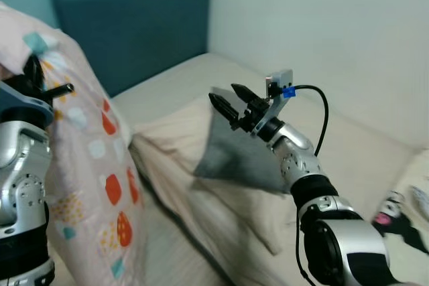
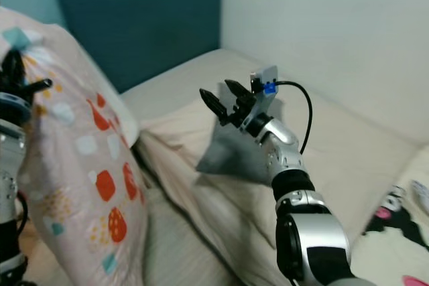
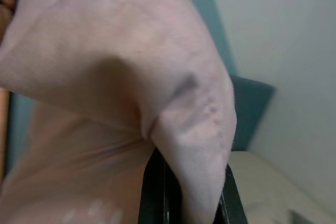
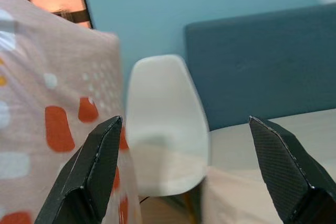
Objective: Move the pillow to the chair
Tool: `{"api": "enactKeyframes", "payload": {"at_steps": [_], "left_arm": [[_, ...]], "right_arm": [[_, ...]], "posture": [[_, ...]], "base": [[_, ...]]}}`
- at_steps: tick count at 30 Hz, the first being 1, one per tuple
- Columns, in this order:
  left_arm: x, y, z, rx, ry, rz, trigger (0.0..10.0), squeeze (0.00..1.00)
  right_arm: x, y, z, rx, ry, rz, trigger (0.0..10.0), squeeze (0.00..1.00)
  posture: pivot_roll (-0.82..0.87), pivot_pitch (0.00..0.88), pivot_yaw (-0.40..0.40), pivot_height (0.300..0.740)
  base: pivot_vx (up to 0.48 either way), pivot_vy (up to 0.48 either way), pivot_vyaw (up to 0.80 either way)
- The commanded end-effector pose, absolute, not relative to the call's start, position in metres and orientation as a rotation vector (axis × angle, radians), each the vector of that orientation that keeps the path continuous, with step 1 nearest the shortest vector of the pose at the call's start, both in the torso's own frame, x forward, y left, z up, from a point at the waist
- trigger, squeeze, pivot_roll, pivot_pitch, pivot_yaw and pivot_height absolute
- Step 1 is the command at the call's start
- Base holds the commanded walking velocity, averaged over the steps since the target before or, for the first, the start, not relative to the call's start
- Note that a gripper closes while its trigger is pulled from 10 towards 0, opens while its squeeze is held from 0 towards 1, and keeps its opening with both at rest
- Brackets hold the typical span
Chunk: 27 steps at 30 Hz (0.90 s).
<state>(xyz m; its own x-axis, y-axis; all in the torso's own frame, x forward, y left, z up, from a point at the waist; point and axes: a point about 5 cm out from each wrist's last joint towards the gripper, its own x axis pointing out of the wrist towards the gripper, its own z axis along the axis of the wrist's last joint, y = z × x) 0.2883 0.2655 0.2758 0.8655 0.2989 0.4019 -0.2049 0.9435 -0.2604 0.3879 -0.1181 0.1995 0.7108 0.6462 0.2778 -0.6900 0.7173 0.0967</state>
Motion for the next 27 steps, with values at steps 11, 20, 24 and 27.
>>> {"api": "enactKeyframes", "payload": {"at_steps": [11,20,24,27], "left_arm": [[0.301,0.225,0.257,-0.142,-0.418,0.196,10.0,0.00],[0.302,0.210,0.242,-0.140,-0.367,0.190,10.0,0.00],[0.302,0.211,0.239,-0.136,-0.358,0.212,10.0,0.00],[0.302,0.213,0.239,-0.122,-0.358,0.235,10.0,0.00]], "right_arm": [[0.387,-0.116,0.192,0.142,-0.191,0.722,10.0,0.00],[0.380,-0.103,0.187,0.095,-0.191,0.818,10.0,0.00],[0.378,-0.098,0.184,0.059,-0.184,0.844,10.0,0.00],[0.379,-0.097,0.185,0.049,-0.185,0.825,10.0,0.00]], "posture": [[-0.01,0.000,-0.079,0.740],[-0.01,0.000,-0.077,0.740],[-0.01,0.000,-0.076,0.740],[-0.01,0.000,-0.076,0.740]], "base": [[0.174,0.000,0.12],[0.480,0.000,0.79],[0.480,0.000,0.79],[0.480,0.000,0.79]]}}
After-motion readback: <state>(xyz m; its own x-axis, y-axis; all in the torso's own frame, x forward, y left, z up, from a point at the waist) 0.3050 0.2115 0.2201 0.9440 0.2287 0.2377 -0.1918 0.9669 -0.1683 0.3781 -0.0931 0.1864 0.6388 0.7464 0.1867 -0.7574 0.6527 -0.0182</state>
